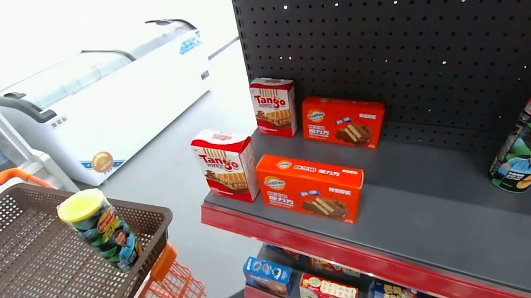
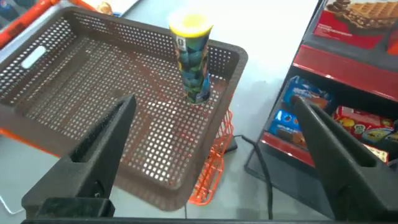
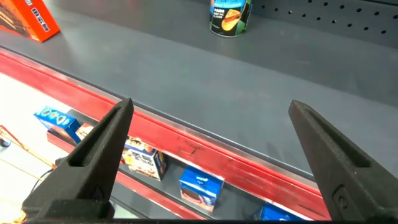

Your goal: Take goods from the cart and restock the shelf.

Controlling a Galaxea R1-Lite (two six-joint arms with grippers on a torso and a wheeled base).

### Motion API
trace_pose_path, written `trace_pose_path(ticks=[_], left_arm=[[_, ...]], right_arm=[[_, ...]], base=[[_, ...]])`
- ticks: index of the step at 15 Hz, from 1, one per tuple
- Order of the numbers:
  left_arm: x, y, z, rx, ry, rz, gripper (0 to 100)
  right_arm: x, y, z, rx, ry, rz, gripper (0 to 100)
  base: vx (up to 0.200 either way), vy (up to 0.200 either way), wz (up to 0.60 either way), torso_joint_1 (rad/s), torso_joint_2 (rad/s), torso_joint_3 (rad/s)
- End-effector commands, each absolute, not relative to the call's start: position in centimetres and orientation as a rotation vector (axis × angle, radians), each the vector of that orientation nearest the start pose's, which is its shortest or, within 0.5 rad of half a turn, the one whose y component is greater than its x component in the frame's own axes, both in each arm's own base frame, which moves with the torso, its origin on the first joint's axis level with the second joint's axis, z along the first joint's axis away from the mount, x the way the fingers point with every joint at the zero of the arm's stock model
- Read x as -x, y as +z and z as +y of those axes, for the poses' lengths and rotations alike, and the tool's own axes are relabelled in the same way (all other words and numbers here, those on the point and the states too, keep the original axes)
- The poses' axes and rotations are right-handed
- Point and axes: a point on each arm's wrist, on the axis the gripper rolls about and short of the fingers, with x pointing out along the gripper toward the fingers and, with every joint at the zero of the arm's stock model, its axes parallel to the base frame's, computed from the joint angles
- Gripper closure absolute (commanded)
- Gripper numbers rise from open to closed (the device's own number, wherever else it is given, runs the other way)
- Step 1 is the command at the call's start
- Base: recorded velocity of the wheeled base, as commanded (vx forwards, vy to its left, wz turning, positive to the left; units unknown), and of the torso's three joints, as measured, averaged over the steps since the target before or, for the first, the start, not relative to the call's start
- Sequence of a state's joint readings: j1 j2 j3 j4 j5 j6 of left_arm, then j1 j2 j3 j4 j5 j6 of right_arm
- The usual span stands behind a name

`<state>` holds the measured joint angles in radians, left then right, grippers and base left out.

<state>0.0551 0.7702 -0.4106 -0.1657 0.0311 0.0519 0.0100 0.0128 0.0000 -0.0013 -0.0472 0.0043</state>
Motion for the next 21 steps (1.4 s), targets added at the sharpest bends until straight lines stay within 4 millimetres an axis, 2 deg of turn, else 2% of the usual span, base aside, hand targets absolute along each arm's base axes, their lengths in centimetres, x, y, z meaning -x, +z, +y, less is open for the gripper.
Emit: trace_pose_path(ticks=[1, 3, 6, 11, 14, 16, 21], left_arm=[[-14.6, 18.2, 2.6, -0.023, 0.091, 0.345, 0], [-17.4, 16.8, 4.6, -0.015, 0.160, 0.316, 0], [-21.0, 14.6, 5.3, -0.056, 0.091, 0.312, 0], [-25.3, 12.9, 3.3, -0.113, -0.021, 0.209, 0], [-26.5, 12.6, 3.2, -0.158, 0.061, 0.100, 0], [-26.2, 12.6, 3.4, -0.245, 0.120, 0.083, 0], [-24.8, 11.8, 4.0, -0.243, 0.148, 0.125, 0]], right_arm=[[2.2, 7.6, -0.1, -0.004, -0.037, 0.012, 0], [2.2, 7.6, -0.1, -0.004, -0.037, 0.011, 0], [2.2, 7.6, -0.1, -0.004, -0.037, 0.011, 0], [2.2, 7.6, -0.1, -0.004, -0.037, 0.011, 0], [2.2, 7.6, -0.1, -0.004, -0.037, 0.011, 0], [2.2, 7.6, -0.1, -0.004, -0.037, 0.011, 0], [2.2, 7.6, -0.1, -0.004, -0.037, 0.012, 0]], base=[[0.000, 0.000, 0.00, 0.000, 0.00, 0.000], [0.000, 0.000, 0.00, 0.000, 0.00, 0.000], [0.000, 0.000, 0.00, 0.000, 0.00, 0.000], [0.000, 0.000, 0.00, 0.000, 0.00, 0.000], [0.000, 0.000, 0.00, 0.000, 0.00, 0.000], [0.000, 0.000, 0.00, 0.000, 0.00, 0.000], [0.000, 0.000, 0.00, 0.000, 0.00, 0.000]])
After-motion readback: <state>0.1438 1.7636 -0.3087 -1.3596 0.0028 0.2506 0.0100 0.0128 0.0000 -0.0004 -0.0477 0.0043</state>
